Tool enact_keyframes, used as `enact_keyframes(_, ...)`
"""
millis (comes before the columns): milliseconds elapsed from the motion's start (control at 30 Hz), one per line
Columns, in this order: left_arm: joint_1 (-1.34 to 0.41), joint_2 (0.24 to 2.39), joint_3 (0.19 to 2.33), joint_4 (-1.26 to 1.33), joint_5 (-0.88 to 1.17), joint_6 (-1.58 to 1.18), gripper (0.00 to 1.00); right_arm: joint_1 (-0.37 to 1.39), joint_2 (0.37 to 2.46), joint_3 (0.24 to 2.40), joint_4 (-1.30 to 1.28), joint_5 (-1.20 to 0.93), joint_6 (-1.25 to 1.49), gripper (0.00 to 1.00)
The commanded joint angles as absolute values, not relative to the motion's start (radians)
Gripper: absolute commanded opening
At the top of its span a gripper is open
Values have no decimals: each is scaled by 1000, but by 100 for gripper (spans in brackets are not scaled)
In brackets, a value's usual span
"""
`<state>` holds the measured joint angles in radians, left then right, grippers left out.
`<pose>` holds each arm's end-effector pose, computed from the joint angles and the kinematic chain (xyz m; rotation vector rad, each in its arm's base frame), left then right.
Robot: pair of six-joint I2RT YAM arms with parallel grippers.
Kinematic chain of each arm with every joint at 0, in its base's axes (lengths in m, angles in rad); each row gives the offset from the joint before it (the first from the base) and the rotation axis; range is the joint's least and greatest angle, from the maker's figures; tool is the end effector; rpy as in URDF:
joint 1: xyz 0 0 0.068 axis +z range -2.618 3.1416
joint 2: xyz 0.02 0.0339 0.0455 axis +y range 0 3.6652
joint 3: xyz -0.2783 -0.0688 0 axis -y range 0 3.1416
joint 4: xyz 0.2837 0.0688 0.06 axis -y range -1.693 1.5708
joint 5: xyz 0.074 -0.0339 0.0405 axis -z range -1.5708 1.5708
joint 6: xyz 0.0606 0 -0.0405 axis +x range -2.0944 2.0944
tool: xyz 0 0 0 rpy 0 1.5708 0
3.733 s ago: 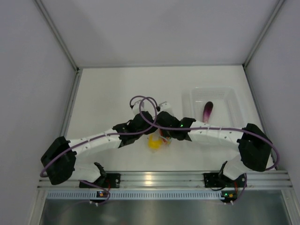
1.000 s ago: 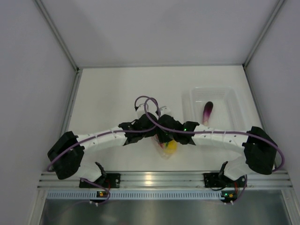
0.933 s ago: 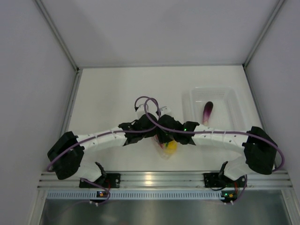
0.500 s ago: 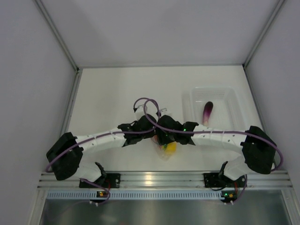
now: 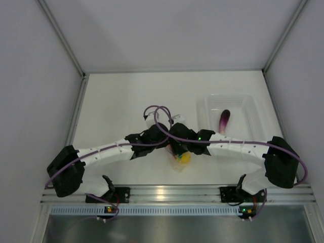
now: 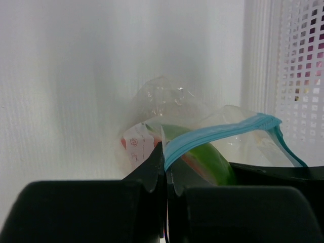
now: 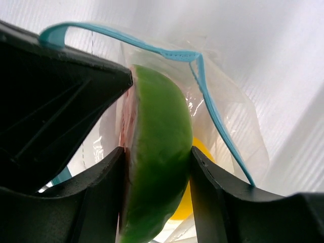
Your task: Open the zip-top bag and remove the fake food
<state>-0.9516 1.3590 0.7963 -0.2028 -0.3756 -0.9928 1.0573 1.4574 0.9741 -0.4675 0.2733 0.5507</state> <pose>0.2082 -0.2538 0.1946 -0.2367 2.3270 -0.5707 0.1835 0.2920 0.2036 -0.5200 2.4483 0.3382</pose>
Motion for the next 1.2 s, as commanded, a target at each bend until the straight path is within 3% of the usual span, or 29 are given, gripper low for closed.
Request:
enact_keyframes(0,-977,1316,839,-127,-390,-989,0,1069,1451,1045,-534,373,520,19)
enact_keyframes(433,-1011,1319,876,-135,-379,-899,0,1071,1365,1147,-629,531,420,18)
enact_keyframes(1167,-1012,1279,815,-170,-552,-1026,0,1043,1005,1149,-791,448,370,19)
